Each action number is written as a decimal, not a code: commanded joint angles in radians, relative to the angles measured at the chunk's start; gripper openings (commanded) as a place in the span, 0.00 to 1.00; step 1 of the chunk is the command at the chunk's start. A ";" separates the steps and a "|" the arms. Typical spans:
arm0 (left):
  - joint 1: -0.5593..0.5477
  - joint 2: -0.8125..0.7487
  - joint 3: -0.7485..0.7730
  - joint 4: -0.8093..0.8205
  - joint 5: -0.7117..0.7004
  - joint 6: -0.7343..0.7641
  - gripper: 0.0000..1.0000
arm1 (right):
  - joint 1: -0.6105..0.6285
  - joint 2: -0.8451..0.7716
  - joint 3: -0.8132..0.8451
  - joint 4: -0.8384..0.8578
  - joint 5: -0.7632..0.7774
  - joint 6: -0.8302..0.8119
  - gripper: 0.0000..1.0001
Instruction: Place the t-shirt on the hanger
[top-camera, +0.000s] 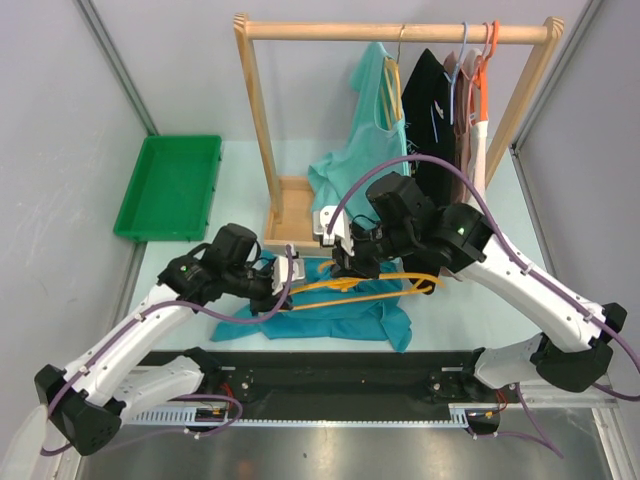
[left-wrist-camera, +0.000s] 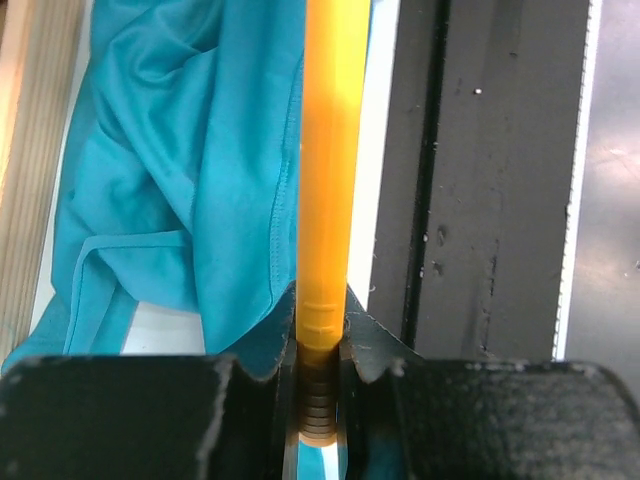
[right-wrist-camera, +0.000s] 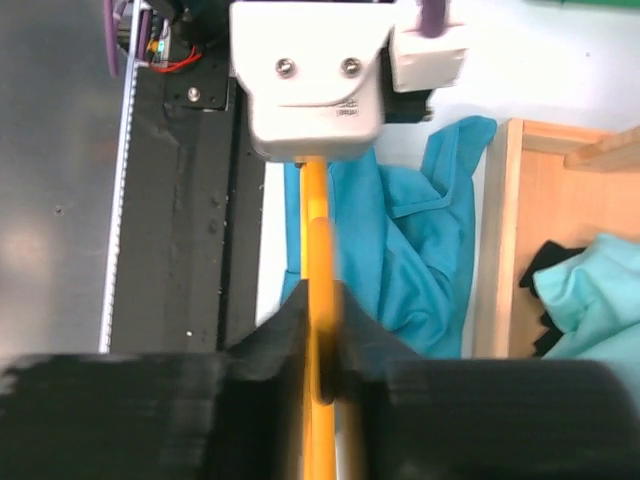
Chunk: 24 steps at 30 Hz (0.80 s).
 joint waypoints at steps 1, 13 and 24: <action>-0.004 0.007 0.071 0.010 0.016 -0.001 0.00 | 0.023 -0.028 -0.022 0.016 0.031 -0.021 0.00; 0.002 -0.088 -0.031 -0.040 -0.144 0.116 0.63 | -0.109 -0.218 -0.172 -0.044 -0.001 -0.032 0.00; -0.009 -0.021 -0.176 0.036 -0.171 0.543 0.52 | -0.164 -0.335 -0.266 -0.156 -0.027 -0.073 0.00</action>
